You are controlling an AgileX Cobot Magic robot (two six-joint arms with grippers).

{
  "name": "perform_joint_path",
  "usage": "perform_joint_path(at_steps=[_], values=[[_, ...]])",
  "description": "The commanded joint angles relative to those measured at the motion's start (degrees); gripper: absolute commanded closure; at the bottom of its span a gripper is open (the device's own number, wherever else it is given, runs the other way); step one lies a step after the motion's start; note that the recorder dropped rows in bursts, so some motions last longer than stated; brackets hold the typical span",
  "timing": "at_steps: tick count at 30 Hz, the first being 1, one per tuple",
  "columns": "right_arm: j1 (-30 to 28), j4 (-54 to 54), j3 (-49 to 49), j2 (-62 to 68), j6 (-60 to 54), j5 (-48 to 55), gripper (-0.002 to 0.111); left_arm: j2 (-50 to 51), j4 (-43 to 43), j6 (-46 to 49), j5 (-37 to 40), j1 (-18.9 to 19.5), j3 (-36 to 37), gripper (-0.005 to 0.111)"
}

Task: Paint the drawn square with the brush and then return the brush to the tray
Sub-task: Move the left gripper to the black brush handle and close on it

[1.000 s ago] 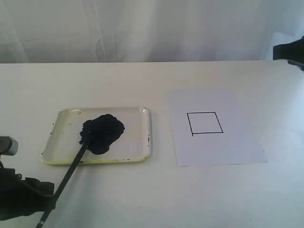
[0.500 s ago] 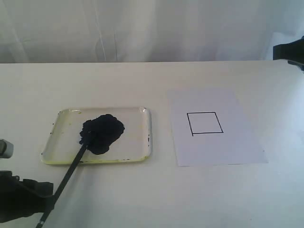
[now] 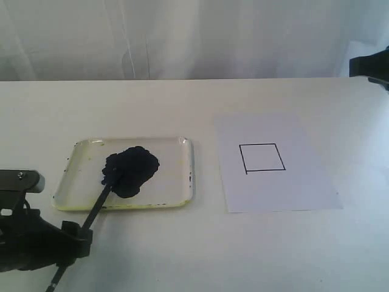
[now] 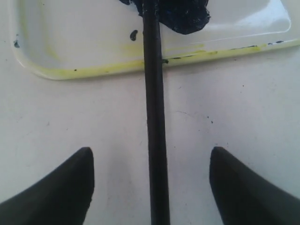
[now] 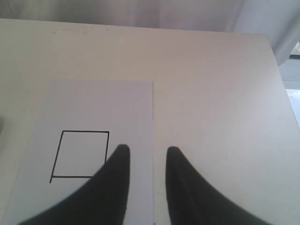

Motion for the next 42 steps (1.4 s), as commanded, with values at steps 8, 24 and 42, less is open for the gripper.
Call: perform_joint_path(at_steps=[8, 24, 42], values=[[0.0, 0.1, -0.2, 0.0, -0.7, -0.6, 0.081, 7.9, 0.7, -0.6, -4.9, -0.2, -0.7, 0.04], [0.0, 0.1, -0.2, 0.0, -0.9, -0.6, 0.081, 10.5, 0.7, -2.1, -7.9, -0.2, -0.9, 0.063], [0.0, 0.1, -0.2, 0.2, -0.9, 1.3, 0.081, 9.9, 0.7, -0.1, 2.8, -0.2, -6.7, 0.107]])
